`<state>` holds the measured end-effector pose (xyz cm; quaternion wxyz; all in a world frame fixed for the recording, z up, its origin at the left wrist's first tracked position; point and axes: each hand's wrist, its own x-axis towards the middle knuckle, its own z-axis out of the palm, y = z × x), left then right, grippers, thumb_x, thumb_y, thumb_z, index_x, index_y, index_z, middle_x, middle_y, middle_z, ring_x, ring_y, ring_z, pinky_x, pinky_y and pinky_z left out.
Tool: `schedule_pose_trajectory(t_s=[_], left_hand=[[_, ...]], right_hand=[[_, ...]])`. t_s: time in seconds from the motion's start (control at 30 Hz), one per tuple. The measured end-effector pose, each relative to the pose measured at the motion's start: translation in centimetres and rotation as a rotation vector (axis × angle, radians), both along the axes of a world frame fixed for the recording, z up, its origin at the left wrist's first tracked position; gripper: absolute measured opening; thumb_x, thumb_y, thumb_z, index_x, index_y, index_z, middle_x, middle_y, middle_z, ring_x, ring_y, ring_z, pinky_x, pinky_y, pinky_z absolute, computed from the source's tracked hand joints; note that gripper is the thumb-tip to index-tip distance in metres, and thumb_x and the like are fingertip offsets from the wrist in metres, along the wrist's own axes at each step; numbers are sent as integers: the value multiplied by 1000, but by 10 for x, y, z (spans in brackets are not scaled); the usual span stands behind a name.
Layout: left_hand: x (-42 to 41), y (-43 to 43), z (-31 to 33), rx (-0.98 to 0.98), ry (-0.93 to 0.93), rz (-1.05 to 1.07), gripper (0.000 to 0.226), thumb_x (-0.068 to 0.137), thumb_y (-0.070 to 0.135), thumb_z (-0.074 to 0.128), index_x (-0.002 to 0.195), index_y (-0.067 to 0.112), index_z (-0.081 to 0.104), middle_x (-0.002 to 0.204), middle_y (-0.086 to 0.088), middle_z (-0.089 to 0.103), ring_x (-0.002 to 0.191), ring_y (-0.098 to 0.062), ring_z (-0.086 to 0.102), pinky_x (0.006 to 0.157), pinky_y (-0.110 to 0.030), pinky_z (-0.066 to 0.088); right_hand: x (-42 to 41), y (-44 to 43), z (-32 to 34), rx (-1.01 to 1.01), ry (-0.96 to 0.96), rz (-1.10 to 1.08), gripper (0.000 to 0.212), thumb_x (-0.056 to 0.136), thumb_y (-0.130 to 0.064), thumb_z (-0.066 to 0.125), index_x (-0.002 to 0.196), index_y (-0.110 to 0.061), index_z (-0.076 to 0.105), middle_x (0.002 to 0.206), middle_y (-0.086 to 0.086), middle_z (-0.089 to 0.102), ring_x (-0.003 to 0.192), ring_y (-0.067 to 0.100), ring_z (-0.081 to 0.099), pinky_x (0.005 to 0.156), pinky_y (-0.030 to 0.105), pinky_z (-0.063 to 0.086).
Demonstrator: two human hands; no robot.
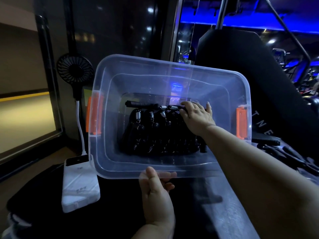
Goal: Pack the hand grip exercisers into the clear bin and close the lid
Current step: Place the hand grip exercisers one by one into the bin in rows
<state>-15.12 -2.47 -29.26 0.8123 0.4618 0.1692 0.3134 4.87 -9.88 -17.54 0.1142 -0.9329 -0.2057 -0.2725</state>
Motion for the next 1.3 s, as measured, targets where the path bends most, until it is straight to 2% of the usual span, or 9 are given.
schedule_pose_trajectory(t_s=[0.23, 0.37, 0.5, 0.63, 0.8, 0.87, 1.07, 1.17, 1.3], left_hand=[[0, 1, 1, -29, -11, 4, 44, 101, 41, 32, 95, 3, 53, 70, -8, 72, 64, -7, 66, 64, -28, 43], [1, 0, 0, -49, -23, 17, 45, 102, 41, 33, 94, 1, 53, 68, -6, 72, 67, -10, 69, 65, -28, 43], [4, 0, -2, -74, -20, 35, 39, 101, 43, 34, 95, 9, 53, 66, -2, 71, 67, -9, 70, 64, -28, 43], [3, -2, -1, -79, -42, 49, 32, 102, 42, 35, 88, 18, 51, 60, 4, 69, 64, -6, 69, 64, -28, 43], [3, -2, 0, -89, -60, 50, 28, 102, 42, 35, 89, 21, 49, 58, 6, 68, 64, -6, 69, 65, -28, 43], [2, -3, 2, -88, -67, 43, 30, 102, 42, 35, 87, 20, 49, 58, 5, 69, 63, -6, 69, 65, -28, 44], [1, -3, 1, -74, -74, 40, 35, 102, 41, 34, 82, 18, 50, 57, 3, 69, 62, -5, 68, 65, -29, 43], [2, -4, 2, -68, -78, 57, 34, 102, 42, 34, 80, 21, 49, 56, 5, 68, 63, -7, 69, 66, -29, 44], [4, -5, 0, -48, -87, 81, 32, 102, 43, 34, 81, 24, 48, 56, 8, 67, 64, -6, 69, 67, -30, 44]], right_hand=[[-26, -11, 5, 59, -46, -10, 40, 97, -47, 32, 133, -33, 43, 142, -10, 43, 139, 10, 23, 113, 51, 5], [-54, -34, 0, 100, -143, -32, 30, 96, -42, 39, 114, -29, 59, 124, -4, 57, 127, 20, 35, 99, 42, 24], [-85, -62, -9, 43, -271, -86, 32, 95, -42, 44, 92, -20, 67, 104, 1, 64, 111, 29, 48, 90, 42, 37], [-110, -100, -20, 210, -425, 22, 33, 92, -33, 47, 84, -10, 68, 87, 10, 66, 87, 34, 55, 80, 39, 44], [-110, -149, -47, 531, -245, -90, 22, 96, -27, 44, 91, -12, 59, 94, 7, 59, 95, 29, 50, 77, 33, 34], [-101, -171, -57, 565, -169, -180, 17, 97, -24, 45, 92, -14, 57, 95, 7, 60, 98, 31, 51, 78, 33, 33], [-76, -218, -84, 316, 260, -393, 34, 96, -34, 39, 116, -16, 60, 125, 15, 57, 117, 34, 46, 96, 38, 35], [-64, -226, -89, 183, 395, -410, 41, 98, -37, 38, 131, -17, 51, 139, 12, 48, 128, 32, 40, 103, 37, 32], [-52, -229, -92, 159, 485, -438, 50, 98, -40, 37, 143, -18, 38, 151, 8, 35, 137, 30, 29, 110, 39, 26]])
